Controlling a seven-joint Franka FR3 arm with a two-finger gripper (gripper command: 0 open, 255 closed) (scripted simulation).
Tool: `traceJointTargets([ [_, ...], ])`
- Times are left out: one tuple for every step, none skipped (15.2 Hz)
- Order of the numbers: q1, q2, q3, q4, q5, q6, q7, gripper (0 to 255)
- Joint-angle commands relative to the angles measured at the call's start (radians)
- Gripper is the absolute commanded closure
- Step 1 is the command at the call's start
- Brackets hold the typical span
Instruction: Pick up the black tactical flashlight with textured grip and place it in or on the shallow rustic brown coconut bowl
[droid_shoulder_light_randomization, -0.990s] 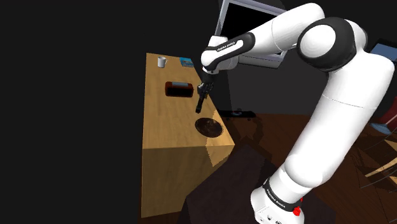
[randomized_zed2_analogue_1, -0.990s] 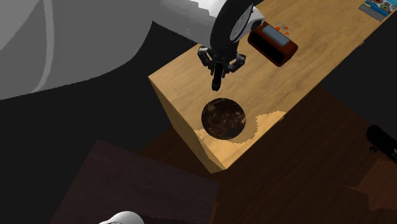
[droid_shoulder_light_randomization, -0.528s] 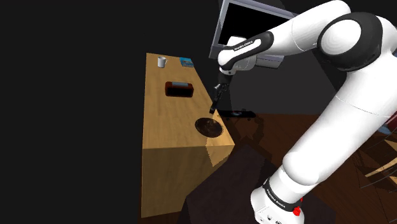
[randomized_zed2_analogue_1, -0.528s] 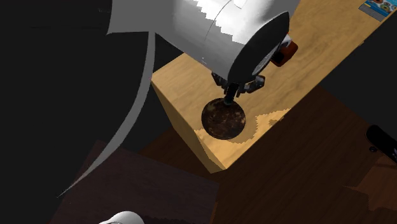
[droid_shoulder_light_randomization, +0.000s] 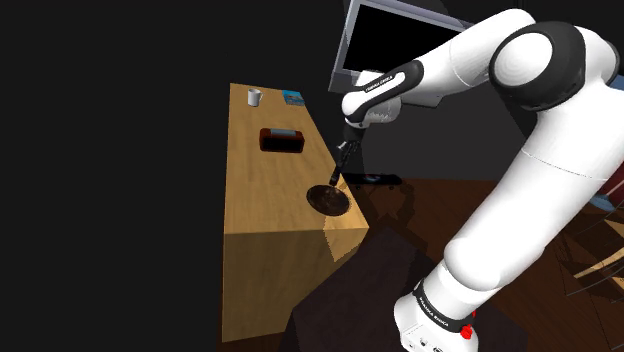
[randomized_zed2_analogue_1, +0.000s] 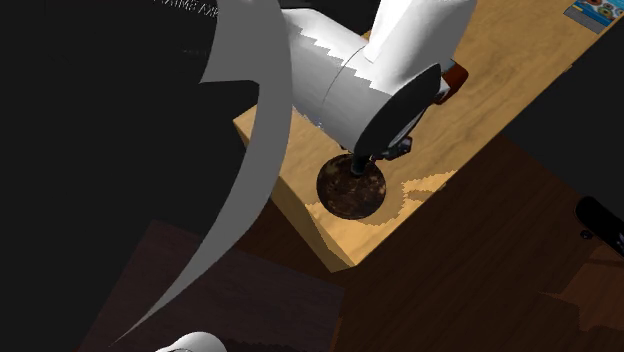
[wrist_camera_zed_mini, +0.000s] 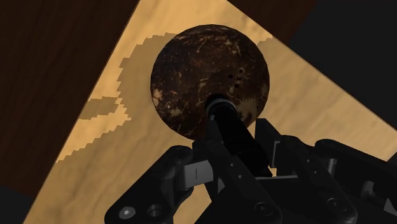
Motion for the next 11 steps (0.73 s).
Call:
traceJointTargets([
  [0.0, 0.018, 0.001, -0.01, 0.003, 0.028, -0.002, 255],
  [0.0, 0.027, 0.001, -0.013, 0.005, 0.041, -0.003, 255],
  [-0.001, 0.037, 0.001, -0.016, 0.006, 0.053, -0.004, 255],
  [-0.001, 0.046, 0.002, -0.019, 0.008, 0.066, -0.005, 255],
  [-0.001, 0.056, 0.002, -0.022, 0.01, 0.079, -0.006, 255],
  [-0.002, 0.066, 0.003, -0.025, 0.012, 0.091, -0.007, 255],
  [-0.002, 0.076, 0.003, -0.027, 0.014, 0.104, -0.009, 255],
  [-0.002, 0.087, 0.004, -0.029, 0.016, 0.116, -0.01, 255],
  [-0.003, 0.097, 0.005, -0.031, 0.018, 0.128, -0.011, 255],
  [-0.003, 0.108, 0.005, -0.033, 0.02, 0.141, -0.013, 255],
  [-0.004, 0.119, 0.006, -0.035, 0.022, 0.153, -0.014, 255],
])
